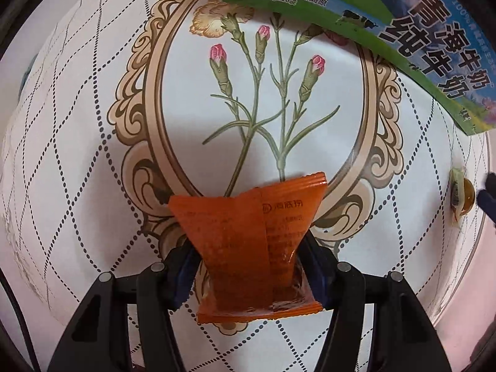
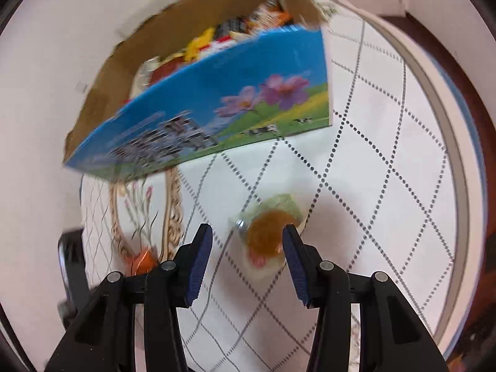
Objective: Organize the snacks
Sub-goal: 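Grasp the round yellow candy with the right tool while the left grasps the orange packet, then carry both items into the cardboard box and open both tools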
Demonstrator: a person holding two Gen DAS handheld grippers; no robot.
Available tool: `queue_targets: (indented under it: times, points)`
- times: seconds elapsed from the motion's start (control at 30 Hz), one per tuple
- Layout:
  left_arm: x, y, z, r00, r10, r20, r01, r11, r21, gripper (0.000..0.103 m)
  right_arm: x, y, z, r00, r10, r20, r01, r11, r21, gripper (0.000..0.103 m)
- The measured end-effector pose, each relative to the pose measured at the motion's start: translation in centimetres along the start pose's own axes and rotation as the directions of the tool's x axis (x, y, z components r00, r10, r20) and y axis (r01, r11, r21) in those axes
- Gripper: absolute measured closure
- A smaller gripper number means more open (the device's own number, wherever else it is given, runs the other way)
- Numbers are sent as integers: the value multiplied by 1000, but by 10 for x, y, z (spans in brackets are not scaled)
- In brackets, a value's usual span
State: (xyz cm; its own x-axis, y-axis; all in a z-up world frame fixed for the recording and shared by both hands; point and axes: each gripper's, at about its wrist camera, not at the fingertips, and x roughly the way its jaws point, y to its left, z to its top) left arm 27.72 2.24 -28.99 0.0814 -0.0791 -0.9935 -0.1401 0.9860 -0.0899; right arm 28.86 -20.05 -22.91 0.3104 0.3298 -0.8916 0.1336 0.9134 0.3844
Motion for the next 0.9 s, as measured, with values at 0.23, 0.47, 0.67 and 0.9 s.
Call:
queue_targets:
  times: [0.23, 0.47, 0.67, 0.9]
  points:
    - [13, 11, 14, 1000, -2, 0, 2, 1000, -4, 44, 56, -2, 10, 988, -116, -101, 112, 993, -43, 55]
    - [10, 23, 8, 1000, -10, -7, 10, 1000, 5, 45, 45, 19, -13, 988, -118, -99, 103, 984, -145, 56]
    - [20, 21, -1, 1000, -5, -11, 6, 999, 32, 40, 42, 28, -52, 985, -120, -127, 92, 974, -207, 55]
    - [24, 22, -4, 1000, -7, -6, 7, 999, 33, 38, 42, 16, -62, 987, -116, -114, 94, 978, -185, 55]
